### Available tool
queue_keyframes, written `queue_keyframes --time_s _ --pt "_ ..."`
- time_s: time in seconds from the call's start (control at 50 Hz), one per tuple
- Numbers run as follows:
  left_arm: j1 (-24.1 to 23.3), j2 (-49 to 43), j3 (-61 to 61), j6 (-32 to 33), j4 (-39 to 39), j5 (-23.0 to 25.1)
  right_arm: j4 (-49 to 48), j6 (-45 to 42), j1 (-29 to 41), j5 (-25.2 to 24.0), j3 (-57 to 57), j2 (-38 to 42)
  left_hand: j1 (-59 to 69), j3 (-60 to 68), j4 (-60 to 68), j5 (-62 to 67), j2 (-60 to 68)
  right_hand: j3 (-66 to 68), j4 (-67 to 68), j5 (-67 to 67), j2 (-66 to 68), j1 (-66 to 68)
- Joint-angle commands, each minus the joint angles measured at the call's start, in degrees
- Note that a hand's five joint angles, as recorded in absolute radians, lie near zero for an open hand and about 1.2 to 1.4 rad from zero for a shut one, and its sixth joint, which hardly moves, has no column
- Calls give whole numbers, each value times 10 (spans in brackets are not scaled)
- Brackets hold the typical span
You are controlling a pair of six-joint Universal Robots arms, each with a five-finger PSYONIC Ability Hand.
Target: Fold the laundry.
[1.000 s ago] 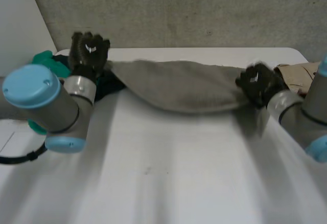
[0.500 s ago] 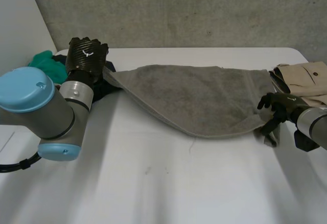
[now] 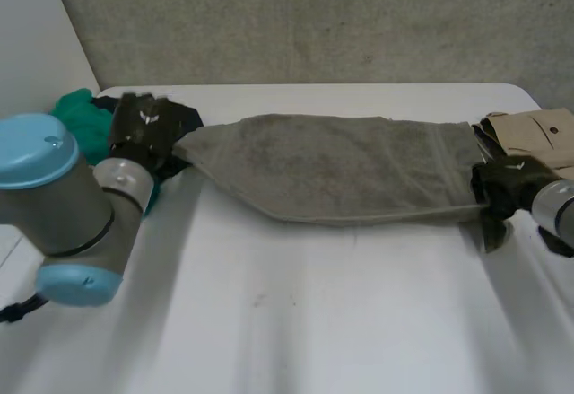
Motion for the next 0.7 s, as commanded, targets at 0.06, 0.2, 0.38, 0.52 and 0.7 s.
queue_keyframes --time_s 0.06,0.2,0.38,0.52,0.7 --pt "7 118 -125 61 -218 2 158 -313 -36 15 81 -127 155 117 113 130 114 122 119 134 125 230" --pt "-1 165 -213 152 -285 1 268 -406 -45 60 119 -146 155 117 113 130 114 122 119 134 125 230" --pt "-10 147 -184 153 -276 1 254 -410 -37 79 116 -131 155 117 113 130 114 122 119 134 125 230" --pt "-27 38 -67 127 -161 -3 120 -387 -21 90 44 -74 155 117 113 130 114 122 119 134 125 230" --pt "-28 -156 140 115 -39 -48 -67 -385 35 119 -95 70 155 117 113 130 114 122 119 134 125 230"
